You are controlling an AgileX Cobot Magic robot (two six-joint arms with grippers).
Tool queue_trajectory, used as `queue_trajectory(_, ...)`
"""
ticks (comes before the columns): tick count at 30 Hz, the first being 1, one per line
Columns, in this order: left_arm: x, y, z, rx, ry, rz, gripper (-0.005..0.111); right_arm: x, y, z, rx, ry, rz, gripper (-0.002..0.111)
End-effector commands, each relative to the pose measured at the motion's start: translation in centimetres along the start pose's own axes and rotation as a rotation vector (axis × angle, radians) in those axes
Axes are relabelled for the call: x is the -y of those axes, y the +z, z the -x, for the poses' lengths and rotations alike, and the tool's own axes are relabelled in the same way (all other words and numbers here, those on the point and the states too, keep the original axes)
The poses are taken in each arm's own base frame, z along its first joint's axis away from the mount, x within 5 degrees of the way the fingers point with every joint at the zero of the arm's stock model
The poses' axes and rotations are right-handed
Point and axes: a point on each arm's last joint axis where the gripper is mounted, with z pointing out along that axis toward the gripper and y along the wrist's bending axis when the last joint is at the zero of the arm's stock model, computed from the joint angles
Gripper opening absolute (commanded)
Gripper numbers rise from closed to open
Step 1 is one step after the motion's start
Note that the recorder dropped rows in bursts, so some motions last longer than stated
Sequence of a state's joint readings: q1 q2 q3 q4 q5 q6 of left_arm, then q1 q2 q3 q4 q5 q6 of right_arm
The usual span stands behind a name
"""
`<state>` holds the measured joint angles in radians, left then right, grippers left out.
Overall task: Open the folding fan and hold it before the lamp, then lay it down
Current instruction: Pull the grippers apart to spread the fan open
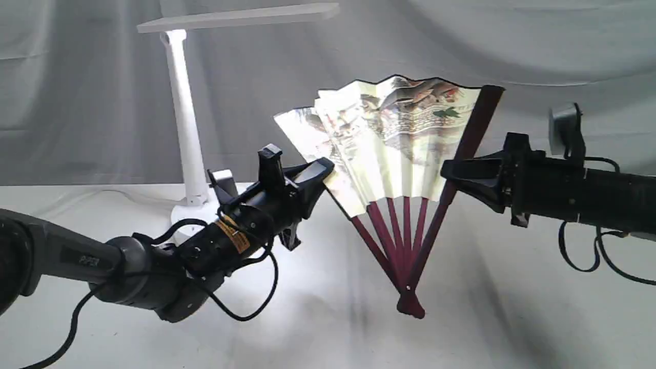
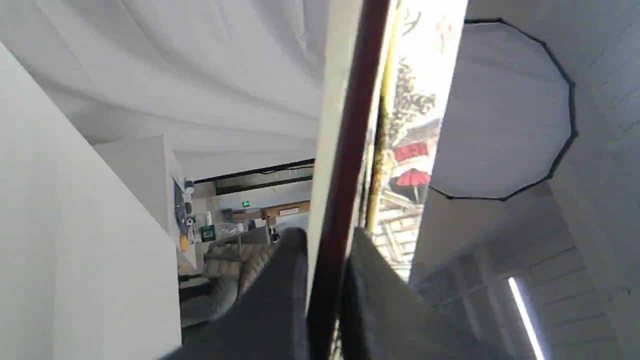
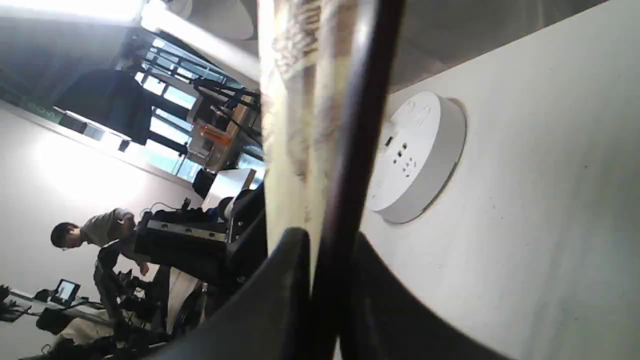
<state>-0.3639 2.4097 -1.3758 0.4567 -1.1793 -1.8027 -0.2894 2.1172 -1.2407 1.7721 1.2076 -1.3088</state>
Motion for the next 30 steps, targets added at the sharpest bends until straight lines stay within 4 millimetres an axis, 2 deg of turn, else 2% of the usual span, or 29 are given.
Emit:
queue_trajectory(1,1.5,0.1,1.1,0.098,-0.092,-0.088,0.000,1.2,-1.7,0.7,0.024,-0.037,-0.068,0.000)
queue_trajectory(11,1.7,0.1,1.5,0.197,-0.140,-0.118,0.000,2.3,-5.0,2.0,0.102,0.029,-0.094,0.000)
queue_trajectory(19,1.7,0.8,0.2,0.262,-0.170,-0.139,0.000,3.0,-7.8,2.9,0.163,0.108,-0.093,0.000)
queue_trajectory(30,1.7,0.8,0.3,0.307,-0.163,-0.146,0.000,4.4,-12.9,4.1,0.282,0.202,-0.144,0.000)
